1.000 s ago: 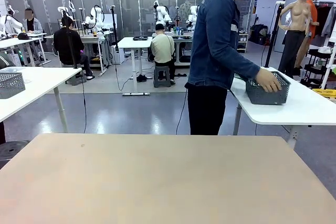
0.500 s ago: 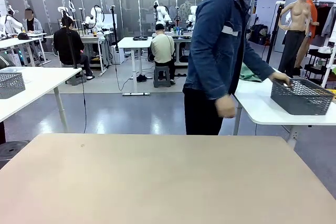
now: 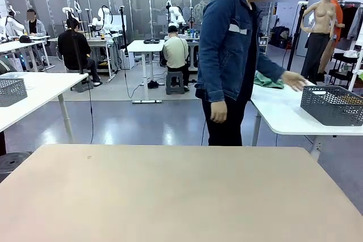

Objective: Fold the towels and place them in the basket.
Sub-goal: When a person lays out a Towel with hook on the table, fold it in half twice.

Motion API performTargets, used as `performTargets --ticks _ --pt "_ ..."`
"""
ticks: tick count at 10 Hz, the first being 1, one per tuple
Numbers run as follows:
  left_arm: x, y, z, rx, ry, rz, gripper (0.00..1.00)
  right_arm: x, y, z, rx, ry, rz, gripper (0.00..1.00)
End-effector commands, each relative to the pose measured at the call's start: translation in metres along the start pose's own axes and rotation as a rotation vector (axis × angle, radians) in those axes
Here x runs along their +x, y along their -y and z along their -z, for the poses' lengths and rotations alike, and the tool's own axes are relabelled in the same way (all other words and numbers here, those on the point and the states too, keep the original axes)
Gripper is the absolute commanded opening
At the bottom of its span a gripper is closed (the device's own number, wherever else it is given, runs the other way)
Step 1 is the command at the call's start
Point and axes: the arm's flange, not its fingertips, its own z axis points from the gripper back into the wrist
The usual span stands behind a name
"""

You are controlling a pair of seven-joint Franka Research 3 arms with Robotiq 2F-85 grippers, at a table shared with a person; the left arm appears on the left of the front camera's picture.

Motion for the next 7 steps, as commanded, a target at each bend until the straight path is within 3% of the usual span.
performTargets --ticks 1,7 --pt "0.0001 -0.0002 0.0000 0.001 -0.001 0.001 1.00 0.0004 0.0005 0.0008 0.000 -0.002 0.000 1.00" --pt "0.0001 -0.0002 0.0000 0.001 -0.001 0.001 1.00 0.0004 0.0005 0.0008 0.000 -0.002 0.000 1.00"
